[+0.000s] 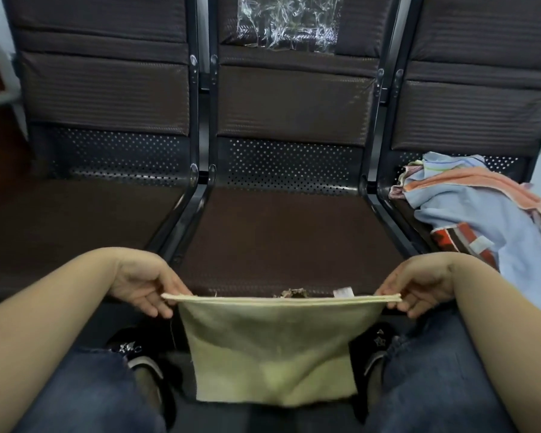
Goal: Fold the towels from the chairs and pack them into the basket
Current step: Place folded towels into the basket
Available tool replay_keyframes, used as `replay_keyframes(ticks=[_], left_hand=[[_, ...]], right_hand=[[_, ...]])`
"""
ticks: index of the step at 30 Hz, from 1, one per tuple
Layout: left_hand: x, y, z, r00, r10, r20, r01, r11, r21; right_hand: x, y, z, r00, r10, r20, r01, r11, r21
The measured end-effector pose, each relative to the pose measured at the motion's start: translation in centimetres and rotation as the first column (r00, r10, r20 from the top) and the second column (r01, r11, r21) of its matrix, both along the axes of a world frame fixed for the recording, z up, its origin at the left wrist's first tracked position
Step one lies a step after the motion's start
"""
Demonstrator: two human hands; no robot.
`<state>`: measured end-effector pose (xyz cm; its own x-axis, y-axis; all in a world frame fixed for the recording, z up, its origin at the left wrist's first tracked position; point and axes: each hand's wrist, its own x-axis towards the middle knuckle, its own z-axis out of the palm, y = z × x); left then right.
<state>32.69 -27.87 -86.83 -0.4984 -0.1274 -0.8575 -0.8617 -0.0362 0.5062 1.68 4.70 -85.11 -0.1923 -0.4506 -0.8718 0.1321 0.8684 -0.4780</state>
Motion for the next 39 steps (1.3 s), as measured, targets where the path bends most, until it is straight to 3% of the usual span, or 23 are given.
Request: replay_keyframes(ticks=[6, 11, 14, 22, 31, 39], left_hand=[[-1.8, -0.7, 0.1, 0.869, 0.472, -0.149, -0.451, 0.879, 0.156], [-4.0, -1.0, 0.6, 0.693, 0.677, -0.248, -0.64, 0.736, 0.221], [-5.6, -1.0, 1.0, 0.582, 0.759, -0.291, -0.709, 0.649, 0.275], [-10.1, -3.2, 1.3, 0.352, 0.835, -0.423, -0.767, 0.516, 0.381], [-13.8, -6.5, -0.3, 0.129, 0.813, -0.567, -0.735, 0.463, 0.496], [-13.7, -6.5, 0.1, 0.155, 0.777, -0.61, -0.742, 0.499, 0.447]], right_hand=[[-1.4, -0.7, -0.3, 0.918, -0.396, 0.041, 0.397, 0.906, -0.146], [-2.5, -2.6, -0.4, 0.786, -0.613, 0.085, 0.61, 0.744, -0.272], [-2.9, -4.1, -0.4, 0.735, -0.675, 0.071, 0.654, 0.677, -0.337], [-4.9, -9.4, -0.8, 0.674, -0.736, 0.071, 0.617, 0.507, -0.602], [-8.4, -14.3, -2.1, 0.636, -0.762, 0.121, 0.542, 0.33, -0.773], [-8.4, -14.2, -2.2, 0.644, -0.757, 0.107, 0.545, 0.356, -0.759]])
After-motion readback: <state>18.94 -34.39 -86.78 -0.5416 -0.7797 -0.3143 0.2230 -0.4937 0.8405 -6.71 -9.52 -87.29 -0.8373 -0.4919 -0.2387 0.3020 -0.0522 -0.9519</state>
